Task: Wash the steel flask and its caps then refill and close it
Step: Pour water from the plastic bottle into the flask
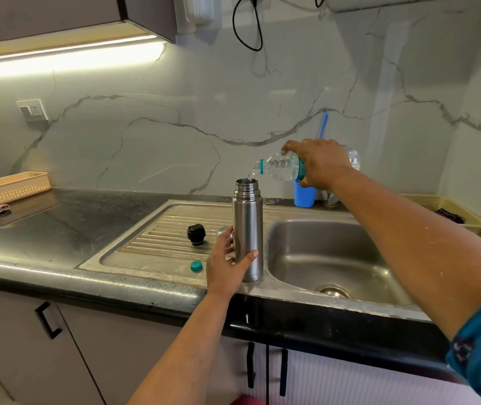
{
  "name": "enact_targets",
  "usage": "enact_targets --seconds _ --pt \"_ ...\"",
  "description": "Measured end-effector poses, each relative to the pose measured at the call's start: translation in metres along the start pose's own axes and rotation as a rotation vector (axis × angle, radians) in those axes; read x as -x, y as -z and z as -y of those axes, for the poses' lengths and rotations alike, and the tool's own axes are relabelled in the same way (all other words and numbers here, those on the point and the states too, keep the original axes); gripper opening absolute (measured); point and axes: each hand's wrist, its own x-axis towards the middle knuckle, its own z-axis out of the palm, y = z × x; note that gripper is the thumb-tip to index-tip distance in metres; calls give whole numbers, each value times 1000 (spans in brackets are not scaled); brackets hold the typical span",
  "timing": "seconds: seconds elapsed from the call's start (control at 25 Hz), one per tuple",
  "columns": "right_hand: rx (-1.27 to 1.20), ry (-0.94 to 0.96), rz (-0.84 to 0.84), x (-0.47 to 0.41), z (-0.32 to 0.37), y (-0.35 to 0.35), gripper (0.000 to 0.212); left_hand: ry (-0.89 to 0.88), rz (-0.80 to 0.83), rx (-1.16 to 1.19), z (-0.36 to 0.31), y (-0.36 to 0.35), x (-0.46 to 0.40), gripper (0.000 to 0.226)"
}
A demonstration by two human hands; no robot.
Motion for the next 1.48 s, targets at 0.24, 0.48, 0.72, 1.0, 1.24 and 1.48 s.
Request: enact_targets --seconds 0.24,0.48,0.72,1.0,1.24,1.48 --pt "6 -5 -6 -2 -1 0 77 6 8 -4 1 0 0 81" --pt "16 4 -8 -1 1 0 76 14 11 -1 1 0 -1 81" --pt "16 3 -8 -2 0 2 77 16 13 -10 2 0 -1 81" --pt "27 3 -13 -2 0 4 77 9 5 -15 2 0 -1 82" --pt "26 5 -8 0 0 7 76 14 2 -9 0 -1 -1 81" --pt "34 13 -15 -1 -1 7 76 16 6 9 2 0 -1 81"
